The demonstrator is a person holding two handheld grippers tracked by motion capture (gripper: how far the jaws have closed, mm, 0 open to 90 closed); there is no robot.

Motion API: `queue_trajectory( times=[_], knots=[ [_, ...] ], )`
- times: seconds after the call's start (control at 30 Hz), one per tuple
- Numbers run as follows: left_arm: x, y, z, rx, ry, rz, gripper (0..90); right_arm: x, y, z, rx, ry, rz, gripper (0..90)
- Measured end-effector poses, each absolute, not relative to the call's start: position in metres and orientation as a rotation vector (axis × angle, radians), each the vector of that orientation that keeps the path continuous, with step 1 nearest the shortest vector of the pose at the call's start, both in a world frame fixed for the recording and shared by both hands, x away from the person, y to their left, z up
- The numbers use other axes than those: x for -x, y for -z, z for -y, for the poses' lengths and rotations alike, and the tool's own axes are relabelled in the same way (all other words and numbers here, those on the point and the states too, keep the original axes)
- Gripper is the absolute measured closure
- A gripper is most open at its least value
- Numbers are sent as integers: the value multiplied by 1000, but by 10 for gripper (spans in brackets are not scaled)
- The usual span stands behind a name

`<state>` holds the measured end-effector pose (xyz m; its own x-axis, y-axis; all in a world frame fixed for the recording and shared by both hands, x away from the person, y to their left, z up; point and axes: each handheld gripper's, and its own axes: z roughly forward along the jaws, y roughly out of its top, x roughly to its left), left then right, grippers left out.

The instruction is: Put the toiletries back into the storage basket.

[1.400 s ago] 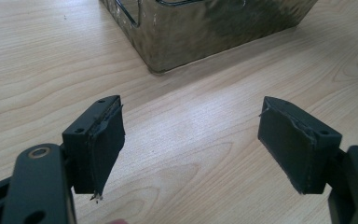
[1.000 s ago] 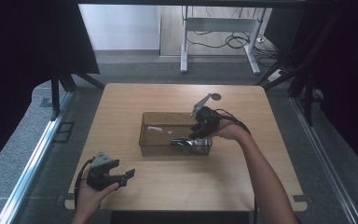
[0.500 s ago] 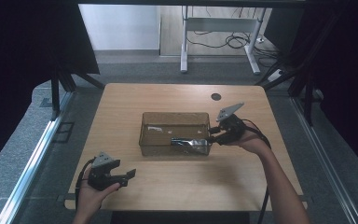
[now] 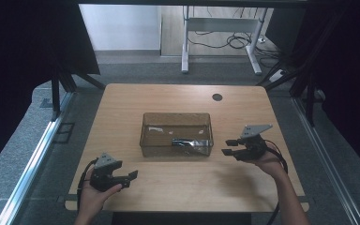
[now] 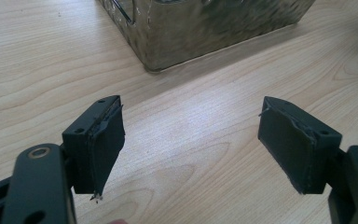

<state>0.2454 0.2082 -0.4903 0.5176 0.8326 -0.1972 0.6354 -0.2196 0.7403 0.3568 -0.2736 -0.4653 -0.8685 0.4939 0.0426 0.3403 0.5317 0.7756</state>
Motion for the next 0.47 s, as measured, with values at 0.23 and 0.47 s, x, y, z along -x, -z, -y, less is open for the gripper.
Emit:
queue_trajectory(
  times=[0.23,0.47],
  knots=[
    [-246,490,-205,-1953,-306,-1195,230,-345,484,283,-762,-1273,-2531,528],
    [-247,491,-206,-1953,-305,-1196,230,-341,487,285,-789,-1285,-2458,481]
  ],
)
